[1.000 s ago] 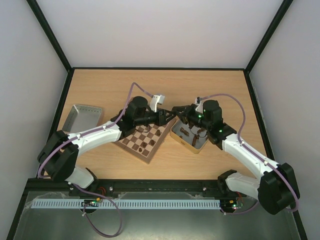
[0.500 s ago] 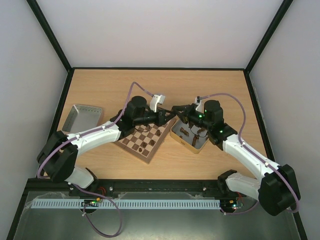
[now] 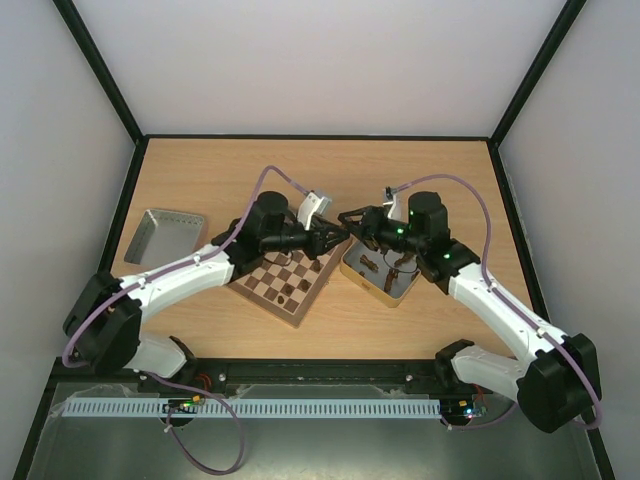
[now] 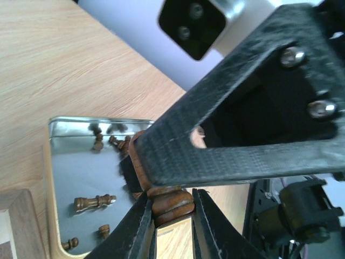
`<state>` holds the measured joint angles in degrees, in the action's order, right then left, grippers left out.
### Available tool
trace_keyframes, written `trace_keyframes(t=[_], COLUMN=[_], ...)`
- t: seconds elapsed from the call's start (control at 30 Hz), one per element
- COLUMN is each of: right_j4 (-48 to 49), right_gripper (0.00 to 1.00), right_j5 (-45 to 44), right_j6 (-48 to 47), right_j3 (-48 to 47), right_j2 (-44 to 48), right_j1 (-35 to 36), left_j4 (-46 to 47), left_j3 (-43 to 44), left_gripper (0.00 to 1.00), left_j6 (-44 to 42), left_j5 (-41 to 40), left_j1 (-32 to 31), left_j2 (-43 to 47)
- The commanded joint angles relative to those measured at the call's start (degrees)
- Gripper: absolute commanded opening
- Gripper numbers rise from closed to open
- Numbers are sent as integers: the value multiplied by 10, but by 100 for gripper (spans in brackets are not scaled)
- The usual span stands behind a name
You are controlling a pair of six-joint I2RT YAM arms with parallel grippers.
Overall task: Set up the chess pieces on the board
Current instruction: Place the chess piece on the chessboard.
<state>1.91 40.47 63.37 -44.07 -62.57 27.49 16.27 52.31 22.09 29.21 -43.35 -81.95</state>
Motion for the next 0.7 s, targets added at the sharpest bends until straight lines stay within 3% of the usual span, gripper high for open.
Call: trace_keyframes(t=[0.0, 0.2, 0.37, 0.57, 0.67], right_j4=[-30, -50, -29, -30, -30], right_gripper=[41, 35, 26, 31, 28], right_j5=[73, 110, 131, 132, 134], right_j6=[-64, -90, -66, -67, -70], right_j3=[-23, -32, -28, -27, -27], right_j2=[22, 29, 39, 54, 57], right_j1=[-11, -18, -19, -19, -19], left_j4=[-1, 2, -11, -5, -1], left_j3=[-5, -12, -25, -39, -45], left_gripper=[2, 2, 2, 2, 2], left_j6=[-45, -70, -116, -153, -161], left_j5=[68, 106, 79, 45, 46], left_j1=[6, 8, 7, 6, 6], left_j2=[39, 57, 68, 86, 91])
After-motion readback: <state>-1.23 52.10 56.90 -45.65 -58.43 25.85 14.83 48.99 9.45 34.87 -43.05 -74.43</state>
